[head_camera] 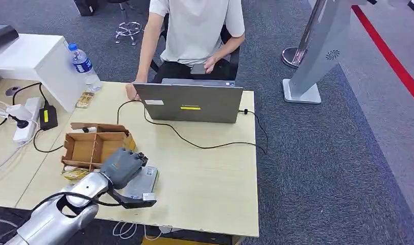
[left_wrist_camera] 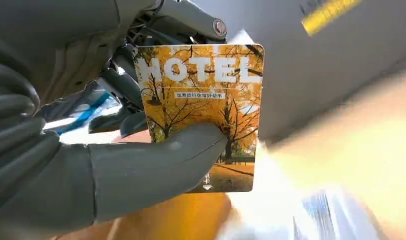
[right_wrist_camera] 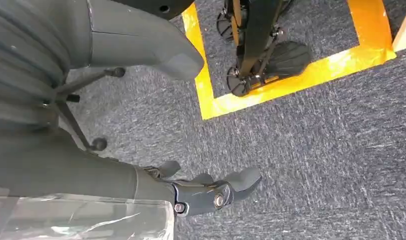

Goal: Pass the card to the sensor for recognition and then transmit it.

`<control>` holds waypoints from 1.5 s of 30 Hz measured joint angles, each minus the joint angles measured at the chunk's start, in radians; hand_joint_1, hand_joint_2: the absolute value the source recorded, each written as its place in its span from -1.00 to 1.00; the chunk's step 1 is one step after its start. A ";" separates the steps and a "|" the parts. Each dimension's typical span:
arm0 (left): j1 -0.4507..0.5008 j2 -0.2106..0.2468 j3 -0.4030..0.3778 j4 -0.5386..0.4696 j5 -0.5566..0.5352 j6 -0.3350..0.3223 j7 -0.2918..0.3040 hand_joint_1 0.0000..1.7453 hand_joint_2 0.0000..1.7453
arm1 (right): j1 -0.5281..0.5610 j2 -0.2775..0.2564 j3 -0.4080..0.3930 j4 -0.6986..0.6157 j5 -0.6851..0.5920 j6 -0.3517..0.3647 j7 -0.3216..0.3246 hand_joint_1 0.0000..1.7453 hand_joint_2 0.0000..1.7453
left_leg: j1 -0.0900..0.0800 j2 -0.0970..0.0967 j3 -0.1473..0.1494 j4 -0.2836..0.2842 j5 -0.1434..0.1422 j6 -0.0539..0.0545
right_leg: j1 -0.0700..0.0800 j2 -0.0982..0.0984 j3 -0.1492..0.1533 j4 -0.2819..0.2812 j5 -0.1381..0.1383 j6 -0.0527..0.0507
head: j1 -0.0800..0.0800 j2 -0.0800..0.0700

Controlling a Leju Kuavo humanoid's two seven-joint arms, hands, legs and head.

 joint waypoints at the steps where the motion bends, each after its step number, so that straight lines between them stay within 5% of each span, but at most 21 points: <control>1: -0.012 -0.009 0.000 0.000 0.000 0.024 0.007 1.00 1.00 | 0.000 0.000 -0.002 0.000 0.005 0.000 -0.001 -1.00 1.00 | 0.000 -0.001 0.000 0.000 0.000 0.000 | 0.000 -0.001 0.000 0.000 0.000 0.000 | 0.000 0.000; 5: -0.075 -0.062 0.007 -0.016 0.000 0.157 0.052 1.00 1.00 | -0.003 0.001 -0.002 0.000 0.031 0.004 -0.003 -1.00 1.00 | 0.000 -0.002 -0.001 0.000 0.001 0.001 | 0.000 -0.002 0.001 0.000 0.001 0.001 | 0.000 0.000; 12: -0.293 -0.157 0.097 0.018 -0.007 0.170 0.093 1.00 1.00 | -0.009 0.002 0.000 0.000 0.094 0.017 -0.003 -1.00 1.00 | 0.000 -0.003 -0.003 0.001 0.006 0.002 | 0.000 -0.004 -0.001 0.000 0.004 0.001 | 0.001 0.000; 20: -0.754 -0.276 0.204 0.497 -0.100 0.243 0.146 1.00 1.00 | -0.055 0.005 0.036 0.000 0.179 0.032 0.056 -1.00 1.00 | 0.000 -0.002 -0.007 0.000 0.011 0.001 | 0.000 -0.002 -0.006 0.000 0.011 0.000 | 0.000 0.000; 24: -0.881 -0.333 0.205 0.711 -0.143 0.212 0.202 1.00 1.00 | -0.074 0.009 0.053 0.000 0.193 0.040 0.072 -1.00 1.00 | 0.000 -0.003 -0.008 0.000 0.012 0.001 | 0.000 -0.003 -0.006 0.001 0.011 0.001 | 0.001 0.000; 29: -0.948 -0.380 0.205 0.847 -0.154 0.215 0.214 1.00 1.00 | -0.083 0.014 0.062 0.000 0.200 0.046 0.075 -1.00 1.00 | 0.000 -0.003 -0.009 0.000 0.012 0.001 | -0.001 -0.003 -0.006 0.000 0.011 0.001 | 0.001 0.000; 30: -0.956 -0.388 0.205 0.863 -0.156 0.217 0.214 -1.00 1.00 | -0.084 0.015 0.063 0.000 0.201 0.047 0.075 -1.00 -1.00 | 0.000 -0.003 -0.009 0.000 0.012 0.001 | -0.001 -0.003 -0.006 0.000 0.011 0.001 | 0.000 0.000; 45: -0.987 -0.427 0.225 0.933 -0.122 0.227 0.143 -1.00 1.00 | -0.083 0.020 0.068 0.000 0.189 0.042 0.073 -1.00 -1.00 | 0.000 -0.003 -0.009 0.000 0.012 0.001 | -0.001 -0.003 -0.008 0.000 0.011 0.001 | 0.000 0.000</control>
